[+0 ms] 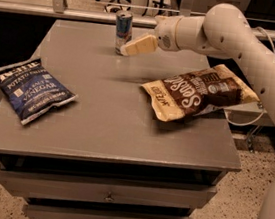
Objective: Pick redbull can
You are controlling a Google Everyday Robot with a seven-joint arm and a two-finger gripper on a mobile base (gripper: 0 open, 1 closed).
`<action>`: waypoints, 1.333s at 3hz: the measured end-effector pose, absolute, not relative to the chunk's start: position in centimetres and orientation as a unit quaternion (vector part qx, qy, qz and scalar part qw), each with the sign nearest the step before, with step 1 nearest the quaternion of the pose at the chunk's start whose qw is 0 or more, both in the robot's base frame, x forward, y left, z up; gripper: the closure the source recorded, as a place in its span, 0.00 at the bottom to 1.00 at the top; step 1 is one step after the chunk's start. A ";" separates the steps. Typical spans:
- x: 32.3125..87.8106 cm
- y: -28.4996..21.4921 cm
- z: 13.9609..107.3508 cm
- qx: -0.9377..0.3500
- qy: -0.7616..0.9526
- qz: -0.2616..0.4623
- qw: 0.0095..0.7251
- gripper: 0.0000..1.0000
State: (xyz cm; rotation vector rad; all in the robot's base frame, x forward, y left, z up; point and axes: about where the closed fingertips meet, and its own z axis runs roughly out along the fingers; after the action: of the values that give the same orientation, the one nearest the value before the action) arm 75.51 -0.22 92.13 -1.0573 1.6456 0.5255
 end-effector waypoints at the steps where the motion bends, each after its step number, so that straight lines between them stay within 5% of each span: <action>1: 78.9 1.6 91.4 -0.430 0.686 0.229 0.540 0.00; 2: 82.0 4.2 90.7 -0.427 0.679 0.242 0.546 0.02; 4: 83.6 4.8 89.6 -0.419 0.681 0.260 0.541 0.54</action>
Offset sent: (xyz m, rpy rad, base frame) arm 0.0886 0.0606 -0.0138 0.0916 -0.0122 0.0106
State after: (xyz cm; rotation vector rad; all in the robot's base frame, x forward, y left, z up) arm 83.59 4.79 89.63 -0.9965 1.6171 0.6182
